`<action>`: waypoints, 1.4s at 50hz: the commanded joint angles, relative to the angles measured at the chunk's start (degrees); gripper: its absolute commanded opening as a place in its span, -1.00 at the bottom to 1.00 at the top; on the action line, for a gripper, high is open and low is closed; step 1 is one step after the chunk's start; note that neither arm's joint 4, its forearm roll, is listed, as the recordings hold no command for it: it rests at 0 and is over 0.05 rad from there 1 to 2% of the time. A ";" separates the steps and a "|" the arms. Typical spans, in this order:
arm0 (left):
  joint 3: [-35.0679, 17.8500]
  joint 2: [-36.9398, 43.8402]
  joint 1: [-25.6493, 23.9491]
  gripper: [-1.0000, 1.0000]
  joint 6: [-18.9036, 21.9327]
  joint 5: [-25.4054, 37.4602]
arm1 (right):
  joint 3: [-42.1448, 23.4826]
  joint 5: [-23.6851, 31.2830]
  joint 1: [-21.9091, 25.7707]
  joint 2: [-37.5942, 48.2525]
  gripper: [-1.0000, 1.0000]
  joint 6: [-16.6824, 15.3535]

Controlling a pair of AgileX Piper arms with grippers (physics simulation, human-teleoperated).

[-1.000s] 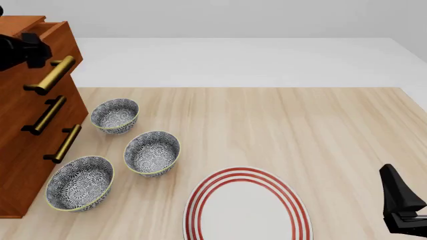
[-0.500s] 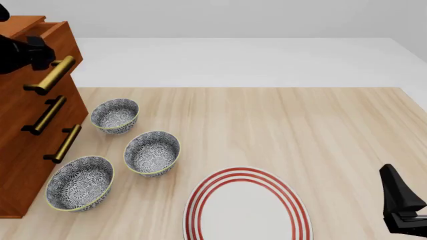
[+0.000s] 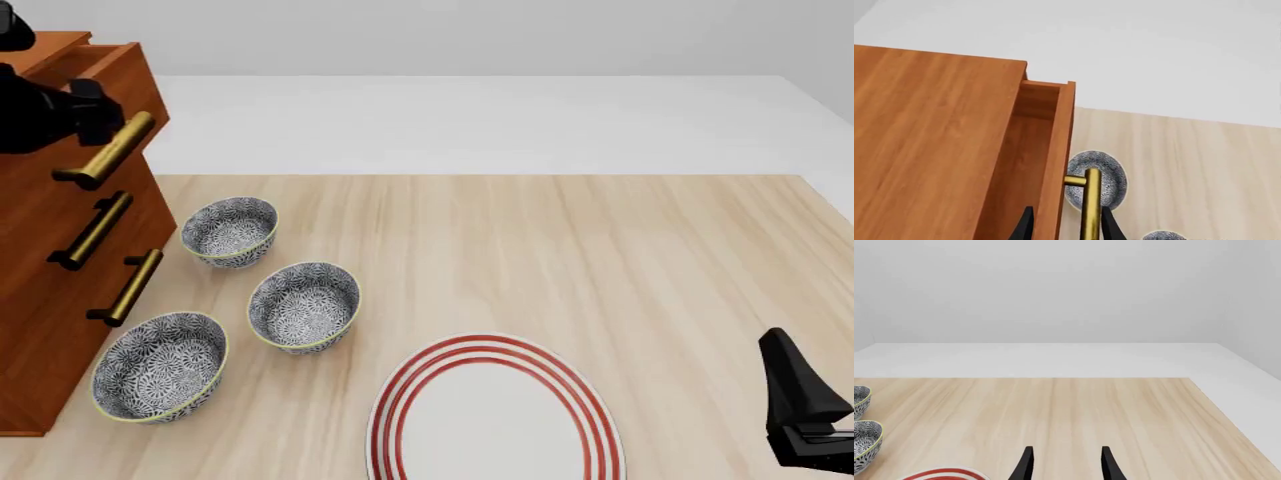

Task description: Open the top drawer of the cabinet.

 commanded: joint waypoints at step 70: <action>3.31 8.30 -5.39 1.00 2.15 -2.65 | 0.00 0.00 0.00 -0.01 1.00 0.00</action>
